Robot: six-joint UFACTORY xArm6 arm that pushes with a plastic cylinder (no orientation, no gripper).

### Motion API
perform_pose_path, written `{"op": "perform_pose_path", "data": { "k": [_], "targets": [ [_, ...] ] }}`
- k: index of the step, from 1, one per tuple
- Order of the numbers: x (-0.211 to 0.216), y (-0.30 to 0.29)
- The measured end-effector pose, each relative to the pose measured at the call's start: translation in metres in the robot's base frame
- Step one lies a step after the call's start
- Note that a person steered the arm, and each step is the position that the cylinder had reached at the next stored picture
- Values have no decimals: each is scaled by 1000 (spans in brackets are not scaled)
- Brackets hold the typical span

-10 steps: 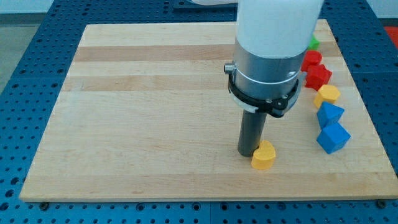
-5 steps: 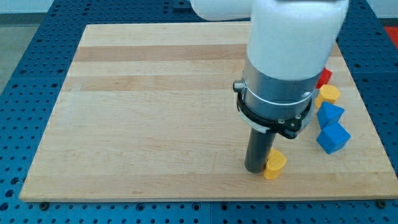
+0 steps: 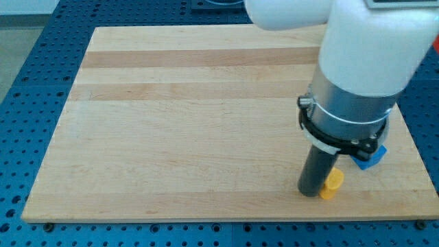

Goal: Move the yellow heart below the blue cube

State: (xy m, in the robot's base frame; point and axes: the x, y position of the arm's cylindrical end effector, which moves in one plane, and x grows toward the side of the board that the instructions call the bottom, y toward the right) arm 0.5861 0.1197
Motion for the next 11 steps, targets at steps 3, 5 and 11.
{"op": "perform_pose_path", "data": {
  "k": [3,5,11],
  "targets": [
    [-5,5],
    [-5,17],
    [-3,47]
  ]
}}
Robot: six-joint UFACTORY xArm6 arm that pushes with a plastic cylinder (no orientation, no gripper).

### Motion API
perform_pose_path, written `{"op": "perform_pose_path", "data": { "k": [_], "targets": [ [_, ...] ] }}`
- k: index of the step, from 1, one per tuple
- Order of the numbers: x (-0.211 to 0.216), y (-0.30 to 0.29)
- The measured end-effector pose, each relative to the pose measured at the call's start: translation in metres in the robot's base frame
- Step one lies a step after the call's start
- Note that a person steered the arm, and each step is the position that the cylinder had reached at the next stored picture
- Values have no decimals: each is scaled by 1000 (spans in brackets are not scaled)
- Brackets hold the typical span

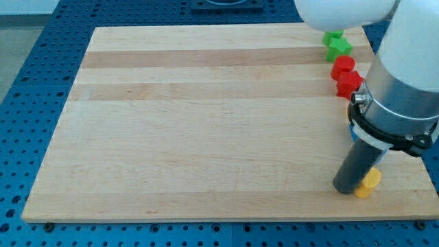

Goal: Move the yellow heart below the blue cube

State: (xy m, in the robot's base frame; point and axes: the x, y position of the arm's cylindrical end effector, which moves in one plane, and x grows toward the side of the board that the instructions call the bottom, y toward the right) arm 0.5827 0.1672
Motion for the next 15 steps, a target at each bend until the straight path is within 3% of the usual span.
{"op": "perform_pose_path", "data": {
  "k": [8,9,12,15],
  "targets": [
    [0,11],
    [0,3],
    [0,-100],
    [0,-115]
  ]
}}
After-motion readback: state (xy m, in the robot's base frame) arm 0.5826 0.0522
